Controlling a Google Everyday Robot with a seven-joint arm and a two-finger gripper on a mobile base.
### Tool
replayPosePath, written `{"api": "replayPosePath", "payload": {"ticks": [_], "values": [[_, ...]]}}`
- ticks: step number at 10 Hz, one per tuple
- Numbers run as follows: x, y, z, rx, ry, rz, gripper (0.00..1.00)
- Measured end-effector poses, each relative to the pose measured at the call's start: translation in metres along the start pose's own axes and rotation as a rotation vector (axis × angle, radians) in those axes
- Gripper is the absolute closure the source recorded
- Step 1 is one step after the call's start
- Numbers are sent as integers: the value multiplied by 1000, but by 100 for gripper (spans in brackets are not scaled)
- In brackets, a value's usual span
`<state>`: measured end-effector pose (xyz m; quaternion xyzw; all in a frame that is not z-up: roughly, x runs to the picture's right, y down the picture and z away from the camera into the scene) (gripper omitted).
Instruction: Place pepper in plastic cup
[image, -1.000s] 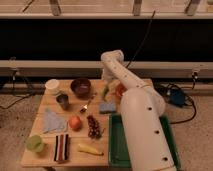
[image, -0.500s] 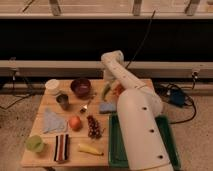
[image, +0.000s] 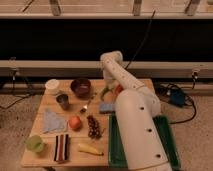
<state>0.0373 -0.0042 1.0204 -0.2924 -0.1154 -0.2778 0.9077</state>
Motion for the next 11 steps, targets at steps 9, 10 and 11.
{"api": "replayPosePath", "payload": {"ticks": [9, 10, 11], "values": [[-51, 62, -100, 80, -130, -87, 100], [-68, 75, -108, 81, -148, -112, 100], [-85, 86, -115, 79, -162, -136, 100]]}}
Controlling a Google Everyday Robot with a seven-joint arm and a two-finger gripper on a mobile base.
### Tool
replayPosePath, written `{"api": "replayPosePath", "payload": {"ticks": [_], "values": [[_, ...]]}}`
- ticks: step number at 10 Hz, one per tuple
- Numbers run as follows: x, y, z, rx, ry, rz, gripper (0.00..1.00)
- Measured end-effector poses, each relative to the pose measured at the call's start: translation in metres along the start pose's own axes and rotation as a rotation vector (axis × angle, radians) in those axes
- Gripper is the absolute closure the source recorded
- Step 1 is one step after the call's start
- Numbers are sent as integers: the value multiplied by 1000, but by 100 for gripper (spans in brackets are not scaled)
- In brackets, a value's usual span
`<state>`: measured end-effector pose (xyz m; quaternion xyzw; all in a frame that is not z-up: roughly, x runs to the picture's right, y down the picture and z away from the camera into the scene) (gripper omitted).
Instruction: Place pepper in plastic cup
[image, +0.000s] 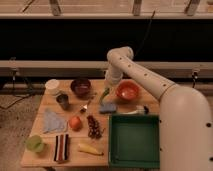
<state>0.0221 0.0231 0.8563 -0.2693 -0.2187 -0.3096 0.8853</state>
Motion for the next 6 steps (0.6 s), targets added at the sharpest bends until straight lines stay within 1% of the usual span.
{"api": "replayPosePath", "payload": {"ticks": [2, 3, 4, 5, 6], "values": [[-58, 19, -7, -14, -50, -63, 100], [-77, 23, -10, -16, -69, -82, 100], [-109, 30, -16, -18, -103, -116, 100], [-125, 34, -21, -18, -122, -133, 100], [-134, 37, -25, -17, -134, -143, 100]]}}
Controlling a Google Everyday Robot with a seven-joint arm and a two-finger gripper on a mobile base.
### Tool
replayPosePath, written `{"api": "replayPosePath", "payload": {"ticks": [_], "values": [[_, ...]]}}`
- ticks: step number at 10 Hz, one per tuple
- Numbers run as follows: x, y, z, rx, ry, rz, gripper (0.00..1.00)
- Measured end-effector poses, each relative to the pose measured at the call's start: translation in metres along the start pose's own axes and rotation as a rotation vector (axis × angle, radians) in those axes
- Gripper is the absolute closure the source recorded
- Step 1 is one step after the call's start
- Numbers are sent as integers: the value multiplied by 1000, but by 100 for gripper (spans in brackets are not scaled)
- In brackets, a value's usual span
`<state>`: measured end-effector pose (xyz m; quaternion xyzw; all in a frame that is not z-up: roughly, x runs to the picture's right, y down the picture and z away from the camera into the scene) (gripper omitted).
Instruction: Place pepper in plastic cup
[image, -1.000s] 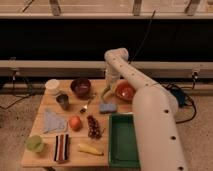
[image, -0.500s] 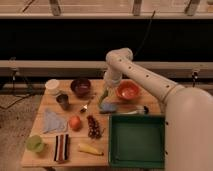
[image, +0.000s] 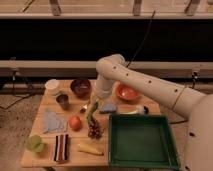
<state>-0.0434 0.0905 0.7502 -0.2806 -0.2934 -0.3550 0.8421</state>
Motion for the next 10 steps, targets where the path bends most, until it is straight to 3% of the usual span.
{"api": "replayPosePath", "payload": {"ticks": [4, 6, 10], "values": [[-2, -1, 0, 0, -2, -3, 100], [-3, -2, 1, 19, -19, -20, 100], [-43, -47, 4, 67, -46, -128, 100]]}}
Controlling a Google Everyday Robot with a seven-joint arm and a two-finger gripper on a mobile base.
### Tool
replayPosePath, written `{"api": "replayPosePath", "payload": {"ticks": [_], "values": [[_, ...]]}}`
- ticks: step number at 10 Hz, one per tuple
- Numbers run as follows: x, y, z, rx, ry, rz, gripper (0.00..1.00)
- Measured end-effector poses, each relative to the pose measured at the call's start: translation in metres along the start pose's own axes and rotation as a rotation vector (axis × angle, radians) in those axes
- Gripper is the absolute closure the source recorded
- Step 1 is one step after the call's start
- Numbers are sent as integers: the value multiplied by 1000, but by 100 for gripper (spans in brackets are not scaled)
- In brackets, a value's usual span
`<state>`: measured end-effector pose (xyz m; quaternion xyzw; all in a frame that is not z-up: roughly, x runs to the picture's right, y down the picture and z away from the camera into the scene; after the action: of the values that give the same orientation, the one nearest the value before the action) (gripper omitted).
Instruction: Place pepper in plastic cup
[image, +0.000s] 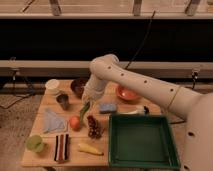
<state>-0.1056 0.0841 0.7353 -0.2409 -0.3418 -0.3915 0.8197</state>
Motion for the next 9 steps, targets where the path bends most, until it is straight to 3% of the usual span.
{"api": "replayPosePath", "payload": {"ticks": [5, 7, 9], "values": [[-78, -100, 37, 36, -32, -173, 100], [-113, -120, 54, 45, -39, -237, 100], [-151, -123, 73, 48, -41, -309, 100]]}}
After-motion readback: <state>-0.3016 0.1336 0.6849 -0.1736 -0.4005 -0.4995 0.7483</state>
